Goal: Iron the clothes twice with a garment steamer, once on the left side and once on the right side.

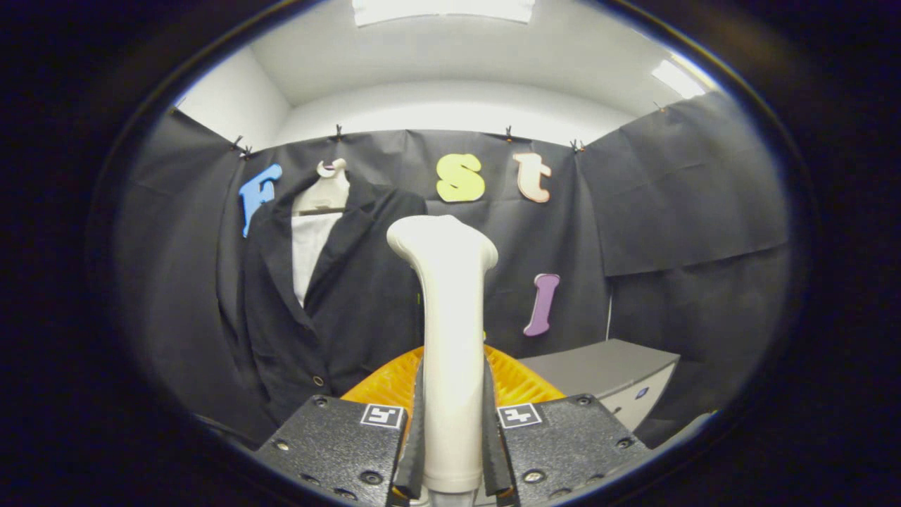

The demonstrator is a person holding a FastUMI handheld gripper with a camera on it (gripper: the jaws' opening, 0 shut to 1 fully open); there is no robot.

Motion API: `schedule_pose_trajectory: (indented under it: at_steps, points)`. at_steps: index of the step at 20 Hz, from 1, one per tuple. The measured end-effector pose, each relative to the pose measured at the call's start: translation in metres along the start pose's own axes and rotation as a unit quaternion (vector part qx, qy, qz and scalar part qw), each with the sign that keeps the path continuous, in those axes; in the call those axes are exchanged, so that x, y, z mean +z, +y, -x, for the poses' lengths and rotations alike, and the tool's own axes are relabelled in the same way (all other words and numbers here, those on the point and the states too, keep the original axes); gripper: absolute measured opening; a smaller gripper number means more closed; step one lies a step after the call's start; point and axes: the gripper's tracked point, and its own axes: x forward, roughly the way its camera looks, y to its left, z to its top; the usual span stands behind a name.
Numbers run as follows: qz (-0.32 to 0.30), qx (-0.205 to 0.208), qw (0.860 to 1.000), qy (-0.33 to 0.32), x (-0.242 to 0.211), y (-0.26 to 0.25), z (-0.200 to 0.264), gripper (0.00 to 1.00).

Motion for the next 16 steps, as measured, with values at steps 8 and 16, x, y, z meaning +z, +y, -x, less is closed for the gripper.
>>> schedule_pose_trajectory:
  at_steps: [8, 16]
  points:
    - [0.017, 0.058, 0.995, -0.082, 0.064, 0.071, -0.066, 0.35]
    - [0.028, 0.069, 0.991, -0.115, 0.085, 0.105, -0.108, 0.35]
